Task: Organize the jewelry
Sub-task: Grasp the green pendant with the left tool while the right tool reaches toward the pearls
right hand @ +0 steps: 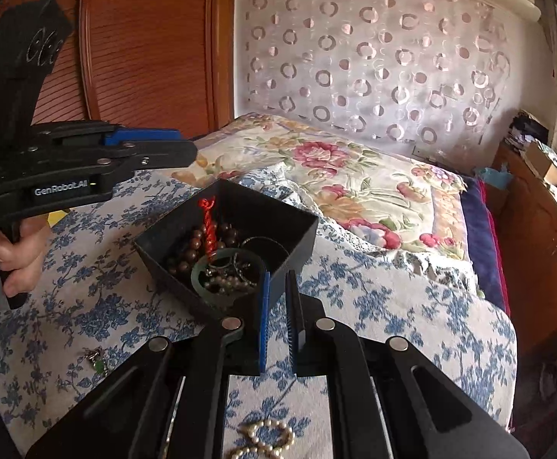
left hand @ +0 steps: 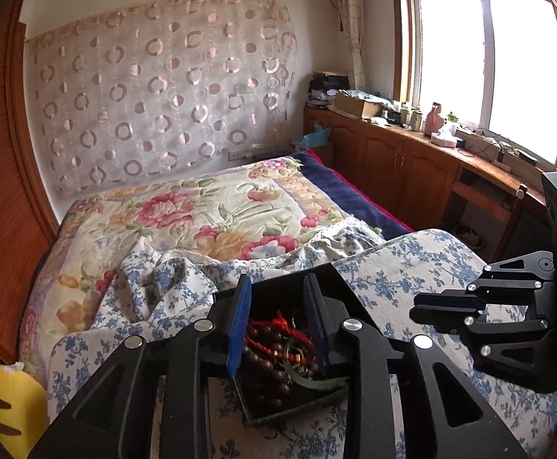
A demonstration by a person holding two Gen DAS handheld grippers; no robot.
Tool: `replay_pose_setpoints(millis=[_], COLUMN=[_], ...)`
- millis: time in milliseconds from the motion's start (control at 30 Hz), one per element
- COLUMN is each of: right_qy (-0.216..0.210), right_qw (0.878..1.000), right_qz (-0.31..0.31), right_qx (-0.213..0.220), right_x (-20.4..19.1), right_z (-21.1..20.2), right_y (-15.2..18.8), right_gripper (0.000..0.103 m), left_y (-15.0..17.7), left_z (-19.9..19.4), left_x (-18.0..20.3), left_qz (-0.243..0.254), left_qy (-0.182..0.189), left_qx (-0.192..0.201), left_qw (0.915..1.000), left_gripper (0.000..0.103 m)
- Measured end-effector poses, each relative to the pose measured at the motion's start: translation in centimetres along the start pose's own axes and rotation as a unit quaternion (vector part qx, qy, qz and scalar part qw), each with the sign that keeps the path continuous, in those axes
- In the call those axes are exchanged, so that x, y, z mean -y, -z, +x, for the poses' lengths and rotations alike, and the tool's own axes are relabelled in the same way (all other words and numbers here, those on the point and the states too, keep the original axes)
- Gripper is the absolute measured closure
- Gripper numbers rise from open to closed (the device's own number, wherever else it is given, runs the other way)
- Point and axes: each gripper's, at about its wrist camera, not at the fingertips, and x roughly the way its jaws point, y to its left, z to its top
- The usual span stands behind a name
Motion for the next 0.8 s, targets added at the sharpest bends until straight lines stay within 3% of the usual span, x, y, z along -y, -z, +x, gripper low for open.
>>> replay_pose_setpoints(millis=[367, 800], right_qy=[0.021, 0.031], right_qw=[0.999, 0.996], right_qz=[0.025, 0.053], right_qx=[-0.014, -0.06], right_x=[0.1, 0.0], right_z=[-2.8, -3.2], right_y=[4.1, 10.4], right_gripper=[0.093, 0.093], left_y=[3.2, 10.0], left_z=[-3.3, -5.8], left_x=[0.8, 1.5], left_qz=[-0.005, -0.029], left_qy=[0.004, 0.003], left_qx=[0.0, -0.048], left_qw=[1.0, 0.9984], left_gripper=[0.072, 0.071])
